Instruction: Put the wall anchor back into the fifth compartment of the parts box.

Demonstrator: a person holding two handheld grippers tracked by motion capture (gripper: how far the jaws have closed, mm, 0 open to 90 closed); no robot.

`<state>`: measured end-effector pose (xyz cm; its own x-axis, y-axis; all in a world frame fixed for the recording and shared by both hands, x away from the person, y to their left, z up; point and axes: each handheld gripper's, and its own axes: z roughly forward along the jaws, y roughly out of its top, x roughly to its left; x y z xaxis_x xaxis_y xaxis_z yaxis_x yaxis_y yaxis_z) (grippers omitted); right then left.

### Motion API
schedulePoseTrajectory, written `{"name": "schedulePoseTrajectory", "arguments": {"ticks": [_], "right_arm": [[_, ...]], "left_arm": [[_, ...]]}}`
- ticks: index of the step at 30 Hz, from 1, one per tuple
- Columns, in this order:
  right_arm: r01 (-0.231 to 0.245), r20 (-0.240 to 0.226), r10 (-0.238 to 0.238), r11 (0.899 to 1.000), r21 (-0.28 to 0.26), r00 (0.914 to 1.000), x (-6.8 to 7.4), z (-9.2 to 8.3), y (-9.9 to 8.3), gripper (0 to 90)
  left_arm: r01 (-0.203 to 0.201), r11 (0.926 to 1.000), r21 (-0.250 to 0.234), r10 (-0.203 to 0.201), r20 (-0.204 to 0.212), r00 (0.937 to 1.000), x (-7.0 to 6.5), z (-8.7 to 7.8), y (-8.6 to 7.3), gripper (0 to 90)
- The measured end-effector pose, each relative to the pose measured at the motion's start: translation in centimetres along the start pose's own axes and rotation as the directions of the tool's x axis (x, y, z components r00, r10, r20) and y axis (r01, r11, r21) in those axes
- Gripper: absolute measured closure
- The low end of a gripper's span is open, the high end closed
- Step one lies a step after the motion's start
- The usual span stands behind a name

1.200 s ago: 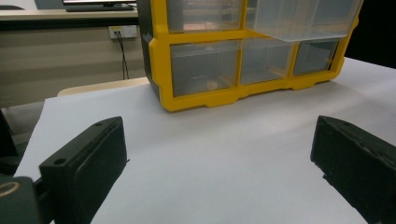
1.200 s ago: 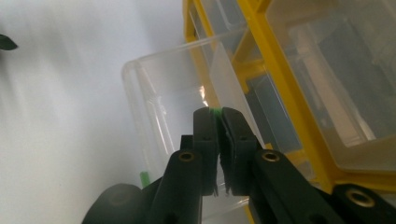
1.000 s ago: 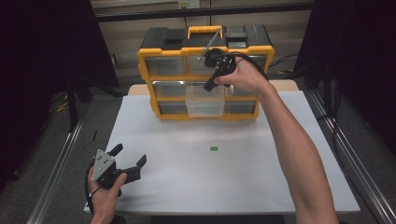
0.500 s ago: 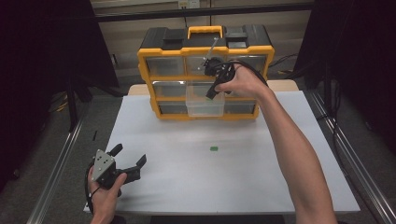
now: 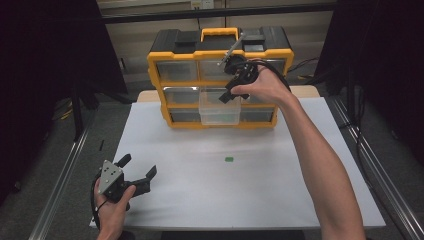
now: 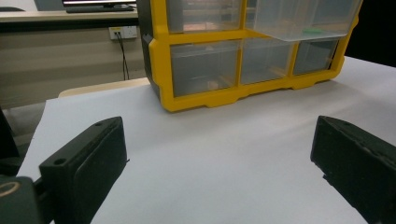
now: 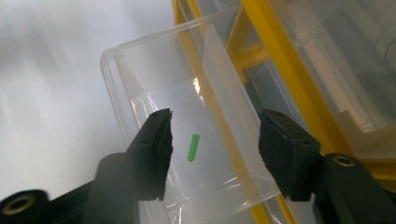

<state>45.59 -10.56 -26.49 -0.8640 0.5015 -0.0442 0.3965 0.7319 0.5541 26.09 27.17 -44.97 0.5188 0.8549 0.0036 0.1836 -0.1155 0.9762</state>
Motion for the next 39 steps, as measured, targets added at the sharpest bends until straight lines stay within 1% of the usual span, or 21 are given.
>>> {"name": "schedulePoseTrajectory", "arguments": {"ticks": [1,2,4,7,8,9,10,13,17,18,20,23,24,25,27,30,34,36,37,38,39], "right_arm": [[0.003,-0.004,-0.003,1.000,-0.026,1.0000,0.0,-0.4,0.0,37.4],[0.003,-0.004,-0.003,1.000,-0.026,1.0000,0.0,-0.4,0.0,37.4],[-0.013,0.004,0.014,0.998,-0.054,0.9999,0.1,-0.9,0.0,31.0],[-0.011,0.001,0.011,0.995,-0.095,0.9999,0.2,-1.6,-0.2,20.9],[0.002,-0.006,-0.003,0.994,-0.106,1.0000,0.3,-1.8,-0.2,16.2],[-0.002,-0.002,0.002,0.994,-0.111,1.0000,0.6,-2.1,-0.3,13.5],[0.020,-0.004,-0.021,0.992,-0.121,0.9998,0.9,-2.3,-0.5,11.8],[0.049,-0.003,-0.050,0.988,-0.143,0.9987,1.8,-2.8,-1.0,6.9],[0.100,-0.002,-0.102,0.982,-0.158,0.9948,3.2,-3.5,-2.1,4.8],[0.103,-0.001,-0.105,0.981,-0.166,0.9945,3.6,-3.8,-2.5,4.3],[0.111,-0.006,-0.113,0.979,-0.172,0.9935,4.0,-4.2,-3.1,4.5],[0.117,0.004,-0.118,0.978,-0.175,0.9930,4.6,-4.8,-4.3,3.4],[0.117,0.003,-0.119,0.978,-0.173,0.9929,4.7,-5.0,-4.7,3.6],[0.118,0.003,-0.119,0.978,-0.171,0.9928,4.8,-5.0,-5.1,4.3],[0.113,-0.002,-0.114,0.980,-0.165,0.9934,4.7,-4.9,-5.9,3.9],[0.089,-0.007,-0.090,0.987,-0.138,0.9959,4.5,-4.3,-7.5,3.9],[0.073,-0.008,-0.075,0.989,-0.127,0.9972,4.5,-3.6,-9.4,4.7],[0.064,-0.017,-0.065,0.993,-0.098,0.9977,4.5,-3.0,-10.5,4.2],[0.056,-0.024,-0.058,0.995,-0.078,0.9980,4.5,-2.6,-10.9,4.9],[0.054,-0.028,-0.056,0.996,-0.072,0.9980,4.5,-2.2,-11.3,5.6],[0.044,-0.032,-0.046,0.997,-0.064,0.9984,4.5,-1.8,-11.6,5.7]], "left_arm": [[-0.001,1.0000,0.000,0.001,0.000,1.0000,0.0,0.0,0.0,3.7],[-0.001,1.0000,-0.001,0.001,0.001,1.0000,0.0,0.0,0.0,3.7],[0.000,1.0000,0.000,0.000,0.001,1.0000,0.0,0.0,0.0,3.7],[-0.003,1.0000,0.004,0.003,-0.004,1.0000,0.0,0.0,0.0,3.7],[-0.001,1.0000,0.004,0.001,-0.003,1.0000,0.0,0.0,0.0,3.6],[-0.007,1.0000,0.006,0.007,-0.008,0.9999,0.1,0.0,0.0,3.7],[-0.007,1.0000,0.005,0.007,-0.009,0.9999,0.1,-0.1,0.0,3.6],[-0.002,1.0000,0.005,0.002,-0.006,1.0000,0.0,-0.1,0.0,3.7],[-0.001,1.0000,0.000,0.001,-0.001,1.0000,0.0,0.0,0.0,3.7],[-0.005,1.0000,0.001,0.005,-0.004,1.0000,0.0,0.0,0.0,3.6],[0.004,1.0000,0.003,-0.004,-0.003,1.0000,0.0,0.0,0.0,3.7],[0.009,1.0000,0.003,-0.009,-0.006,0.9999,-0.1,0.1,0.0,3.6],[0.007,0.9999,0.009,-0.006,-0.017,0.9998,-0.1,0.1,0.0,3.7],[-0.006,0.9999,0.013,0.006,-0.016,0.9999,0.0,0.1,0.0,3.7],[-0.009,0.9998,0.015,0.009,-0.007,0.9999,-0.1,0.1,0.0,3.6],[-0.009,0.9999,0.013,0.009,-0.010,0.9999,-0.1,0.1,0.0,3.6],[-0.001,0.9999,0.013,0.002,-0.006,1.0000,-0.1,0.1,0.0,3.6],[-0.007,0.9998,0.018,0.007,-0.011,0.9999,0.0,0.2,0.0,3.6],[0.002,0.9999,0.011,-0.002,-0.002,1.0000,0.0,0.2,0.0,3.6],[-0.005,0.9999,0.016,0.006,-0.007,1.0000,0.0,0.2,0.0,3.6],[0.000,0.9999,0.014,0.000,-0.003,1.0000,-0.1,0.3,0.0,3.6]]}}
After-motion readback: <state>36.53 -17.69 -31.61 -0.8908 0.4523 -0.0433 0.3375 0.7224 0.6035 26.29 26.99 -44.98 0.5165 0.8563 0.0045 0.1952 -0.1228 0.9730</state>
